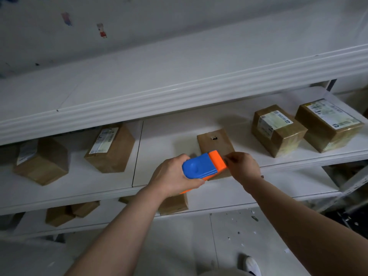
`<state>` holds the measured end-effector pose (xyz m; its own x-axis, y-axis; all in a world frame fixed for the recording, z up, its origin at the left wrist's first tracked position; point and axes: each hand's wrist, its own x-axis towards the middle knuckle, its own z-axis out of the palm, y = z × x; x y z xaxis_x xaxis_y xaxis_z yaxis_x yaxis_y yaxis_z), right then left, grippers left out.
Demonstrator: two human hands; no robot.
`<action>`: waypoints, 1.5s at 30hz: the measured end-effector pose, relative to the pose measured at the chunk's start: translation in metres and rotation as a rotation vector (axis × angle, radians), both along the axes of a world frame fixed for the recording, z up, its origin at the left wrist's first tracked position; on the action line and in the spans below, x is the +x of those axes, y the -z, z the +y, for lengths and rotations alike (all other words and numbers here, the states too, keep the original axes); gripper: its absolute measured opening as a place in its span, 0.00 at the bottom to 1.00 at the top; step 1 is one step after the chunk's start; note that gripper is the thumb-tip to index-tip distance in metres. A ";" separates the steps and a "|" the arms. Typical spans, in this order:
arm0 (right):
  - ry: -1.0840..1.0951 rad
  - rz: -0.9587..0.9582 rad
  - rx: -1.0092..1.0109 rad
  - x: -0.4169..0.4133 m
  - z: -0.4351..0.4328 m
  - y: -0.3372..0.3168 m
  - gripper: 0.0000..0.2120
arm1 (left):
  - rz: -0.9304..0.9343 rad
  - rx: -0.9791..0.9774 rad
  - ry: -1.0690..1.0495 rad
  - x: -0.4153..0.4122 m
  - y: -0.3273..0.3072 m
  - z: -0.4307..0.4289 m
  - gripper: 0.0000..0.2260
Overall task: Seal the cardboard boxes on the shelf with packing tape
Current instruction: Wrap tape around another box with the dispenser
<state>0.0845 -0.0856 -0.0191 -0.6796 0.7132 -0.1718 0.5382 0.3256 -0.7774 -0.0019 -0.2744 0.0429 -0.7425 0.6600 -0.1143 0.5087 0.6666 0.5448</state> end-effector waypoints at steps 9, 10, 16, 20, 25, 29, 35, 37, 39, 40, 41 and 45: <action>-0.007 0.139 -0.249 -0.026 -0.057 -0.004 0.05 | -0.019 0.025 -0.081 -0.019 -0.004 -0.059 0.23; -0.014 0.148 -0.283 -0.032 -0.066 -0.003 0.05 | -0.018 0.024 -0.096 -0.021 -0.005 -0.068 0.23; -0.085 0.182 -0.347 -0.049 -0.091 -0.003 0.11 | -0.049 0.050 -0.118 -0.037 -0.007 -0.103 0.23; -0.068 0.157 -0.232 -0.042 -0.060 -0.012 0.13 | -0.010 0.053 0.026 -0.040 -0.014 -0.093 0.20; 0.032 0.170 -0.276 -0.039 0.005 -0.018 0.08 | -0.031 0.051 0.002 -0.067 -0.025 -0.080 0.16; -0.010 0.166 -0.283 -0.060 0.031 -0.018 0.07 | -0.086 0.050 -0.007 -0.079 -0.034 -0.065 0.18; -0.113 0.128 -0.234 -0.085 0.067 -0.013 0.10 | -0.084 0.040 -0.029 -0.077 -0.039 -0.025 0.15; -0.158 0.103 -0.242 -0.089 0.073 -0.006 0.10 | -0.055 0.011 -0.021 -0.077 -0.040 -0.017 0.17; -0.179 0.085 -0.256 -0.092 0.080 0.000 0.11 | -0.020 -0.037 -0.007 -0.079 -0.042 -0.010 0.19; -0.183 0.082 -0.263 -0.092 0.082 0.003 0.11 | -0.004 -0.058 0.000 -0.081 -0.043 -0.007 0.19; -0.184 0.084 -0.265 -0.093 0.084 0.006 0.11 | 0.009 -0.074 0.009 -0.082 -0.044 -0.003 0.19; -0.174 0.098 -0.260 -0.094 0.093 0.010 0.11 | 0.023 -0.099 0.029 -0.085 -0.046 0.011 0.20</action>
